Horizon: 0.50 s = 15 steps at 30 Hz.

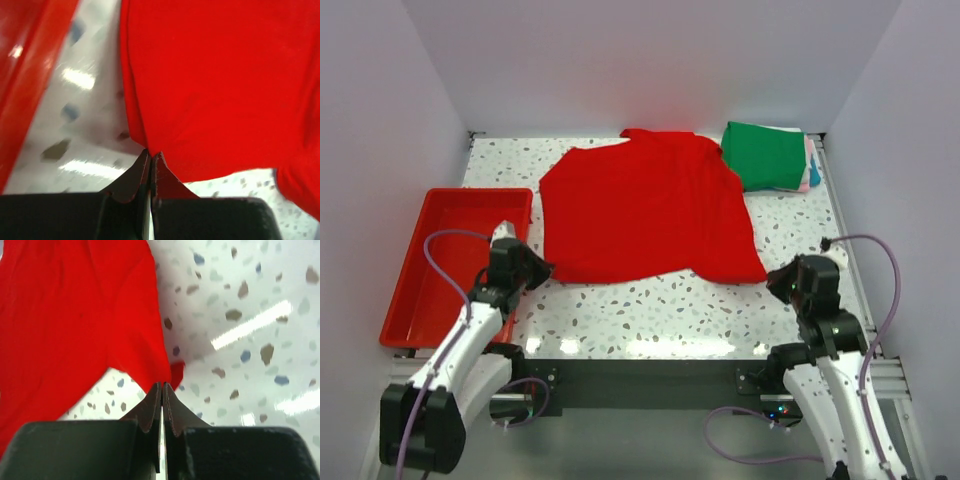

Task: Fold and stack the t-shirts
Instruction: Flatten the tshirt out, then fold the tshirt

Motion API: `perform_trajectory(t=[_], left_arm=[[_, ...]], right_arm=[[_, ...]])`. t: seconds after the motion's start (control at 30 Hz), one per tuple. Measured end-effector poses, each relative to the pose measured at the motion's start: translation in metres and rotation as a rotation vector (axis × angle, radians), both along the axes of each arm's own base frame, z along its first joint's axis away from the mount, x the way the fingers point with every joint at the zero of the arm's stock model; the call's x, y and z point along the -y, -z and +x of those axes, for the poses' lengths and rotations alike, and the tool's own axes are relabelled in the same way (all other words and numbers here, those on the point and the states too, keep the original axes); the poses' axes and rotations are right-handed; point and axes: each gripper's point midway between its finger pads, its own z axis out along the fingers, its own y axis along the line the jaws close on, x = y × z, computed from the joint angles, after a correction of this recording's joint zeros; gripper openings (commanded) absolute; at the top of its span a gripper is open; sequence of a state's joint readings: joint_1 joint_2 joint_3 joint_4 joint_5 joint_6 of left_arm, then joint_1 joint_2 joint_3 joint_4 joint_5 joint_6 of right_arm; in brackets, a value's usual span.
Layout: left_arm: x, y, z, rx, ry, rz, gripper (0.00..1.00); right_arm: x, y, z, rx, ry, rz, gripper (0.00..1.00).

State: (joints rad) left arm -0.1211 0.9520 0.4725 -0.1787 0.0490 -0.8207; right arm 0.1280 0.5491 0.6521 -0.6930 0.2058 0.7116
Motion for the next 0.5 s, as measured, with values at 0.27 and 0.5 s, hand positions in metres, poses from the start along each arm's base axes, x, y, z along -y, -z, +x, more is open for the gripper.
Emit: perform_trajectory(t=[0.27, 0.5], left_arm=[[-0.024, 0.031, -0.057, -0.041, -0.142, 0.009, 0.00], [-0.037, 0.031, -0.061, -0.072, -0.224, 0.034, 0.00]], right_arm=[[-0.007, 0.035, -0.056, -0.044, 0.045, 0.146, 0.00], [-0.014, 0.016, -0.044, -0.053, 0.026, 0.167, 0.00]])
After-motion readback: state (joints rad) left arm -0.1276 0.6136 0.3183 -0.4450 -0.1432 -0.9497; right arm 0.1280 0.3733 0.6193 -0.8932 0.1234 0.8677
